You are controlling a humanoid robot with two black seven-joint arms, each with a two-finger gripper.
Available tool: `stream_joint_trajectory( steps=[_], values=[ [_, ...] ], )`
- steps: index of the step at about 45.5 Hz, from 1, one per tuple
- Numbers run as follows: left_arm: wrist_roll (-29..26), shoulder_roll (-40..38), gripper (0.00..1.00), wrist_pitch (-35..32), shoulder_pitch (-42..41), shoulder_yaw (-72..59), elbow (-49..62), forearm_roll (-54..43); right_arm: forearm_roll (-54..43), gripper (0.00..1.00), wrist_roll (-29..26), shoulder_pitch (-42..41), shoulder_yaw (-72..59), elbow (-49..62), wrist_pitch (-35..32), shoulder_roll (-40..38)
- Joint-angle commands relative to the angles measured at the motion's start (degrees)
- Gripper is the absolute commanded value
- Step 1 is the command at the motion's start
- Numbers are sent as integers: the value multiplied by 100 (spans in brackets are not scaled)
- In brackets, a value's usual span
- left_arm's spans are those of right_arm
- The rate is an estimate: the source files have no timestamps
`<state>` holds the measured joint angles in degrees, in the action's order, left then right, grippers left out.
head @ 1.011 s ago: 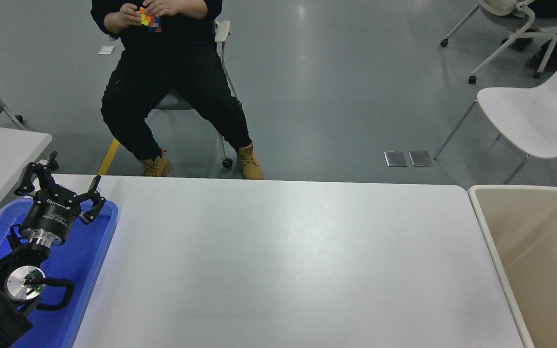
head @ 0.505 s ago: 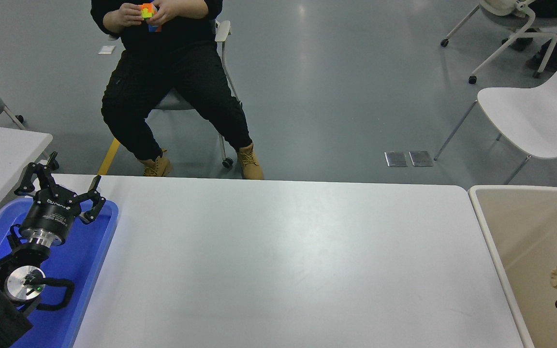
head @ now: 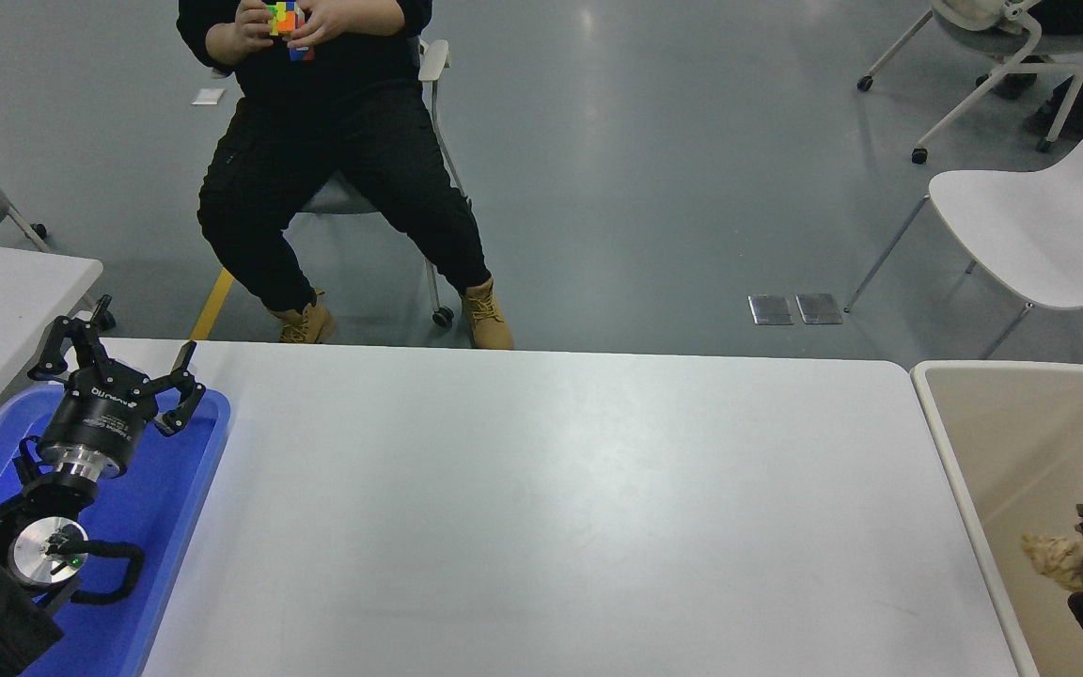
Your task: Clean the table surface
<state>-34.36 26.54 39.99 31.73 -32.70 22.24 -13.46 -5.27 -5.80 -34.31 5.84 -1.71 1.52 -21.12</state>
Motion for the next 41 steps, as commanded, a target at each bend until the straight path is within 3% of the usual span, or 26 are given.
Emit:
stream_joint_trajectory(
  steps=[1,29,41],
  values=[
    [0,0,100,0,0,0,0,-7,0,98,0,-58,14,-40,-20,-15],
    [0,0,100,0,0,0,0,1,18,98,44,-2756,260,-1173,-55,-1298],
    [0,0,100,0,0,0,0,1,0,98,588,-3029,2254,-2420,138,-1342]
  ],
)
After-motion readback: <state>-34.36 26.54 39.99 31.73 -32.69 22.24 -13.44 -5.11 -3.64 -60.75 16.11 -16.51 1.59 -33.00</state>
